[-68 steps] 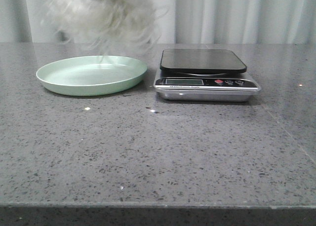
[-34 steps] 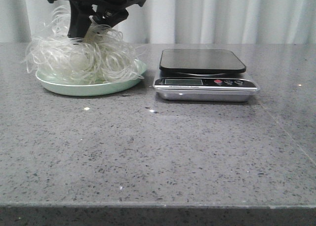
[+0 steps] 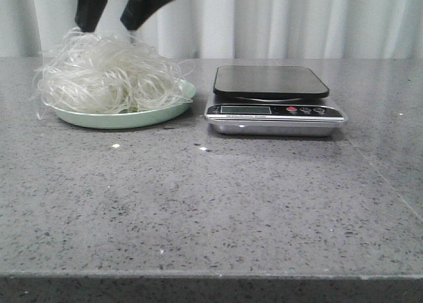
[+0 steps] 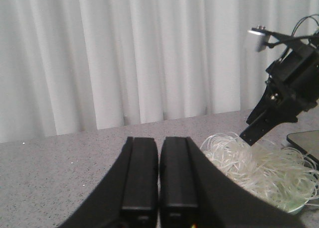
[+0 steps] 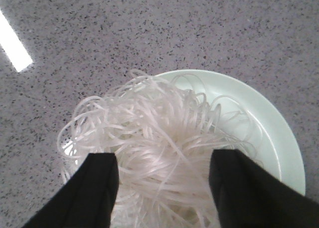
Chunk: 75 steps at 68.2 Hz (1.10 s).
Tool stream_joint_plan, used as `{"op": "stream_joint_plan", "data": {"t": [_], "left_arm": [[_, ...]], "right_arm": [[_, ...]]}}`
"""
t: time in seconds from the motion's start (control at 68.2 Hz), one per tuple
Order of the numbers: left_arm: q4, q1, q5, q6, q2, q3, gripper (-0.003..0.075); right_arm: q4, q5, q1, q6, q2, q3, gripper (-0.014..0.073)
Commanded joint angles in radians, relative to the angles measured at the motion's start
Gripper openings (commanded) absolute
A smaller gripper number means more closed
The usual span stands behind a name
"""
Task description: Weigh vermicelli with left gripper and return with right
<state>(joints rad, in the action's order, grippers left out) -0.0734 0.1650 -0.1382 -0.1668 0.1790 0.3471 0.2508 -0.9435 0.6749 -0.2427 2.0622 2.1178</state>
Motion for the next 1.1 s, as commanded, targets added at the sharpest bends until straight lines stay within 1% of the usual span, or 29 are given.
{"op": "stream_joint_plan", "data": {"t": [0.0,0.044,0.103,0.117,0.132,0.205,0.235,0.279,0.308,0.337,0.381,0.513,0.66,0.719,0.821,0.836,0.851,0.865,0.939,0.953,0.968,0.983,0.997,1.012,1.027,1.041,1.056,1.071,1.085], "left_arm": [[-0.006,-0.002,0.086,0.010,0.010,0.028,0.0137],[-0.006,-0.002,0.086,0.010,0.010,0.028,0.0137],[-0.006,-0.002,0.086,0.010,0.010,0.028,0.0137],[-0.006,-0.002,0.086,0.010,0.010,0.028,0.0137],[-0.006,-0.002,0.086,0.010,0.010,0.028,0.0137],[-0.006,-0.002,0.086,0.010,0.010,0.028,0.0137],[-0.006,-0.002,0.086,0.010,0.010,0.028,0.0137],[-0.006,-0.002,0.086,0.010,0.010,0.028,0.0137],[-0.006,-0.002,0.086,0.010,0.010,0.028,0.0137],[-0.006,-0.002,0.086,0.010,0.010,0.028,0.0137],[-0.006,-0.002,0.086,0.010,0.010,0.028,0.0137],[-0.006,-0.002,0.086,0.010,0.010,0.028,0.0137],[-0.006,-0.002,0.086,0.010,0.010,0.028,0.0137],[-0.006,-0.002,0.086,0.010,0.010,0.028,0.0137],[-0.006,-0.002,0.086,0.010,0.010,0.028,0.0137],[-0.006,-0.002,0.086,0.010,0.010,0.028,0.0137],[-0.006,-0.002,0.086,0.010,0.010,0.028,0.0137],[-0.006,-0.002,0.086,0.010,0.010,0.028,0.0137],[-0.006,-0.002,0.086,0.010,0.010,0.028,0.0137],[-0.006,-0.002,0.086,0.010,0.010,0.028,0.0137],[-0.006,-0.002,0.086,0.010,0.010,0.028,0.0137],[-0.006,-0.002,0.086,0.010,0.010,0.028,0.0137],[-0.006,-0.002,0.086,0.010,0.010,0.028,0.0137],[-0.006,-0.002,0.086,0.010,0.010,0.028,0.0137],[-0.006,-0.002,0.086,0.010,0.010,0.028,0.0137],[-0.006,-0.002,0.086,0.010,0.010,0.028,0.0137],[-0.006,-0.002,0.086,0.010,0.010,0.028,0.0137],[-0.006,-0.002,0.086,0.010,0.010,0.028,0.0137],[-0.006,-0.002,0.086,0.010,0.010,0.028,0.0137]], "right_arm": [[0.008,-0.049,-0.023,-0.003,-0.072,0.120,0.0505],[0.008,-0.070,-0.033,-0.002,-0.074,0.154,0.0502],[0.008,-0.076,-0.051,-0.001,-0.084,0.187,0.0464],[0.008,-0.074,-0.062,-0.001,-0.092,0.196,0.0428],[0.008,-0.073,-0.062,-0.001,-0.094,0.197,0.0419],[0.008,-0.064,-0.095,0.000,-0.131,0.199,0.0279],[0.008,-0.064,-0.112,0.000,-0.149,0.199,0.0208],[0.008,-0.065,-0.137,0.001,-0.174,0.199,0.0136],[0.008,-0.065,-0.157,0.001,-0.190,0.199,0.0161],[0.008,-0.065,-0.174,0.001,-0.200,0.199,0.0163],[0.008,-0.065,-0.201,0.003,-0.222,0.199,0.0150],[0.008,-0.073,-0.292,0.008,-0.278,0.174,0.0152],[0.008,-0.072,-0.369,0.008,-0.338,0.082,0.0152],[0.008,-0.048,-0.392,0.008,-0.373,0.009,0.0152],[0.008,0.048,-0.417,0.008,-0.438,-0.136,0.0152],[0.008,0.057,-0.418,0.008,-0.438,-0.136,0.0152],[0.008,0.094,-0.422,0.008,-0.458,-0.182,0.0152],[0.008,0.094,-0.422,0.008,-0.464,-0.194,0.0152],[0.008,0.214,-0.430,0.008,-0.526,-0.335,0.0152],[0.008,0.214,-0.430,0.008,-0.532,-0.348,0.0152],[0.008,0.255,-0.430,0.008,-0.549,-0.389,0.0152],[0.008,0.255,-0.430,0.008,-0.549,-0.389,0.0152],[0.008,0.297,-0.430,0.008,-0.574,-0.444,0.0152],[0.008,0.297,-0.430,0.008,-0.580,-0.457,0.0152],[0.008,0.337,-0.430,0.008,-0.599,-0.499,0.0152],[0.008,0.347,-0.430,0.008,-0.605,-0.512,0.0152],[0.008,0.377,-0.430,0.008,-0.624,-0.567,0.0151],[0.008,0.387,-0.430,0.008,-0.631,-0.567,0.0151],[0.008,0.416,-0.430,0.008,-0.656,-0.621,0.0152]]}}
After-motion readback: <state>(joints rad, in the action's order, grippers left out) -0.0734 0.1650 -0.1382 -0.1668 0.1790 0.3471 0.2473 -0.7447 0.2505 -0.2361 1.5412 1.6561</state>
